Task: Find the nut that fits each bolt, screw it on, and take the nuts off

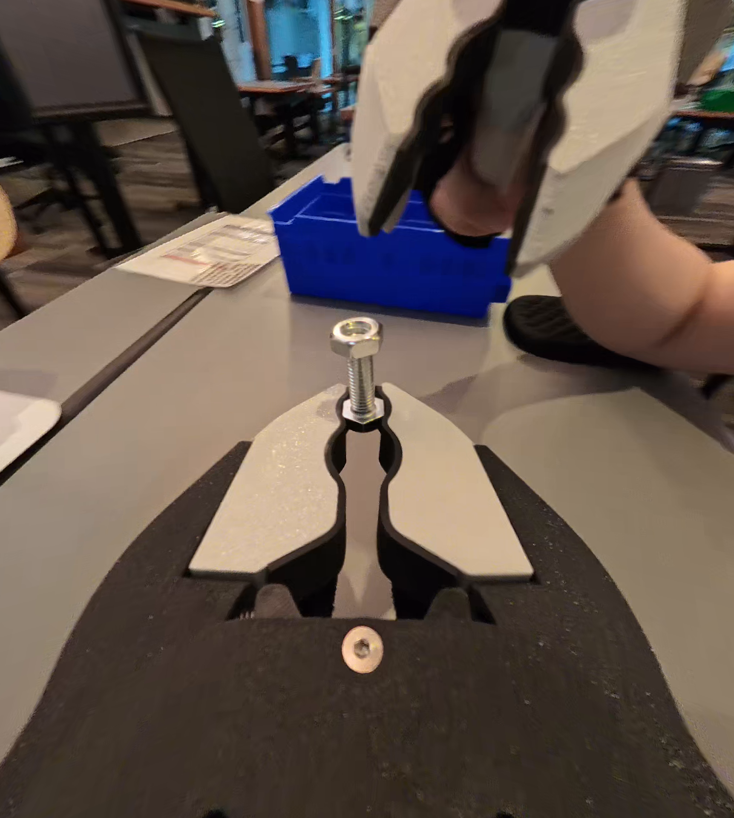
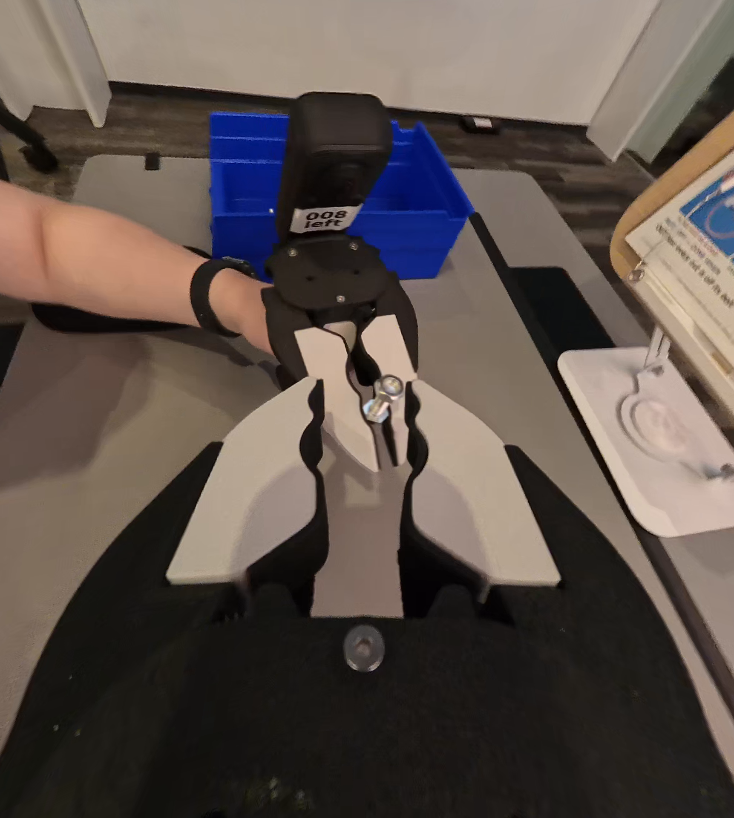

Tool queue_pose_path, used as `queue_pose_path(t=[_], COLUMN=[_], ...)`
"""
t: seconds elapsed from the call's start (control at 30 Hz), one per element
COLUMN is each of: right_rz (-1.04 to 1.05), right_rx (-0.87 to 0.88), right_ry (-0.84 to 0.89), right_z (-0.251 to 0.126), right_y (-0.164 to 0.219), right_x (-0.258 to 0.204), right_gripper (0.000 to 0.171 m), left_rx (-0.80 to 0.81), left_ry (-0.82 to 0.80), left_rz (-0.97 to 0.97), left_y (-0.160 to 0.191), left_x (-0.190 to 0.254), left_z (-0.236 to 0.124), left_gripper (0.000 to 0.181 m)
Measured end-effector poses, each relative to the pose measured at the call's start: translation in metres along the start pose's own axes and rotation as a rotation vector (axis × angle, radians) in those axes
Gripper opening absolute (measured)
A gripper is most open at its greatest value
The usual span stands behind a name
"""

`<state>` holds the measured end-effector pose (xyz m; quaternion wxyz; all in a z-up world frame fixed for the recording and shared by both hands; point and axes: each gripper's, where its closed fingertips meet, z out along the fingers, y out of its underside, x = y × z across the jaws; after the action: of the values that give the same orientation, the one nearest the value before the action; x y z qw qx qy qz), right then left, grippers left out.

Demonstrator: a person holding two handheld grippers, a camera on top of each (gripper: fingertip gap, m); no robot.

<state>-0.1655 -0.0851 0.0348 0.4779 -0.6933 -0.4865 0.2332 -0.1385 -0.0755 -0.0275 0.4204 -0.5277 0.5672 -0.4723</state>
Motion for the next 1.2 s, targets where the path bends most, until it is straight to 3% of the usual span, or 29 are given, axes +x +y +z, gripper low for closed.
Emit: queue_pose_path(t=[0.17, 0.4, 0.97, 1.2], right_rz=[-0.082, -0.046, -0.033, 0.077], right_rx=[0.087, 0.07, 0.053, 0.053], right_ry=[-0.127, -0.228, -0.174, -0.057], right_z=[-0.005, 0.009, 0.015, 0.023], right_y=[-0.001, 0.013, 0.017, 0.017], right_x=[-0.013, -0.022, -0.013, 0.007], right_gripper=[0.03, 0.027, 0.015, 0.014], left_rx=[0.027, 0.033, 0.003, -0.05], left_ry=[0.169, 0.217, 0.123, -0.096], left_rz=[0.052, 0.093, 0.119, 0.112], left_y=[-0.002, -0.002, 0.001, 0.002], left_x=[0.025, 0.038, 0.027, -0.002], left_z=[-0.002, 0.001, 0.003, 0.003], left_gripper=[0.009, 0.009, 0.009, 0.009])
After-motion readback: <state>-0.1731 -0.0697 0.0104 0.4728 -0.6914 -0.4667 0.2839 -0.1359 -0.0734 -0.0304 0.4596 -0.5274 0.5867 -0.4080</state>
